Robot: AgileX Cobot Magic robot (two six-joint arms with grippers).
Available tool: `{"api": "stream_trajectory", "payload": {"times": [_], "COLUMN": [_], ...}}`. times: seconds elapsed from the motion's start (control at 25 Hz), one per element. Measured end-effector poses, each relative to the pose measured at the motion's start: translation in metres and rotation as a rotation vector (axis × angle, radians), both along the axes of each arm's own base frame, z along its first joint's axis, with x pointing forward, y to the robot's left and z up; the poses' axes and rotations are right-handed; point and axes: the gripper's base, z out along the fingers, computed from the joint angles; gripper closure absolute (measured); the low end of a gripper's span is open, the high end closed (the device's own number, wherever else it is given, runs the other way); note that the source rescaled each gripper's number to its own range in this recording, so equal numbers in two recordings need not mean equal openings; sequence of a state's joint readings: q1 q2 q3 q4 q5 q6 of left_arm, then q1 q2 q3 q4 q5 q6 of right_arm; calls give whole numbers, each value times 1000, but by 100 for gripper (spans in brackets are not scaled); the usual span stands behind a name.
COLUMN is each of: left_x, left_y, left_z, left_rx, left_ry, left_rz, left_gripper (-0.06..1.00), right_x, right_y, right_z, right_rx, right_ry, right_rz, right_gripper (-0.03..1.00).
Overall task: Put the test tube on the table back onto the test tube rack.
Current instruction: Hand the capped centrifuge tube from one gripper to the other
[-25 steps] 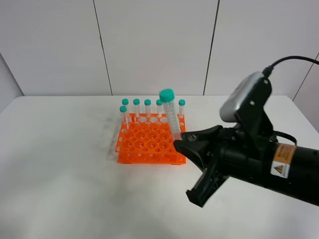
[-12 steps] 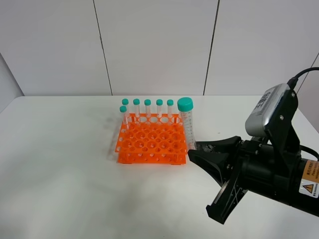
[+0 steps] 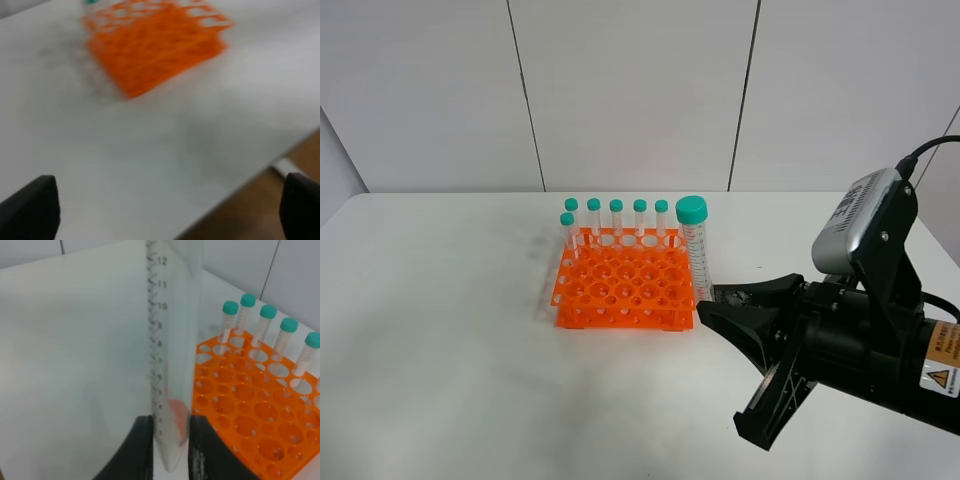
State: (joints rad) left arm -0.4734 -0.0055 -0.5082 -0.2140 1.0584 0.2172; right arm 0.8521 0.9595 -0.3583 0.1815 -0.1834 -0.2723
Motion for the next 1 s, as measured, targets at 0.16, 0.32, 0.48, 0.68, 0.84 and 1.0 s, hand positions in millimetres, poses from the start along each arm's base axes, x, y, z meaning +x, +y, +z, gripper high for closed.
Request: {"api": "stream_trajectory", "payload": {"times": [0.16, 0.32, 0.48, 0.68, 0.84, 1.0], "left_x": [-2, 14, 41, 83, 111, 135], "left_y": [-8, -20, -39, -67, -90, -111], "left_z": [22, 39, 50, 48, 42, 44], "left_rx": [-156, -208, -245, -257, -273, -307], "left_ry": [-99, -163, -158, -80, -1, 18], "left_rz": [-104, -138, -165, -193, -247, -321], "left_gripper": [-1, -1, -1, -1, -1, -1], "right_x": [0, 0, 0, 0, 0, 0], "right_y": [0, 0, 0, 0, 0, 0], "right_z": [0, 0, 0, 0, 0, 0], "right_rx": [-1, -1, -1, -1, -1, -1], "right_ry": [-1, -1, -1, -1, -1, -1], "right_rz": [0, 0, 1, 1, 1, 1], "right_gripper": [75, 75, 75, 75, 75, 75]}}
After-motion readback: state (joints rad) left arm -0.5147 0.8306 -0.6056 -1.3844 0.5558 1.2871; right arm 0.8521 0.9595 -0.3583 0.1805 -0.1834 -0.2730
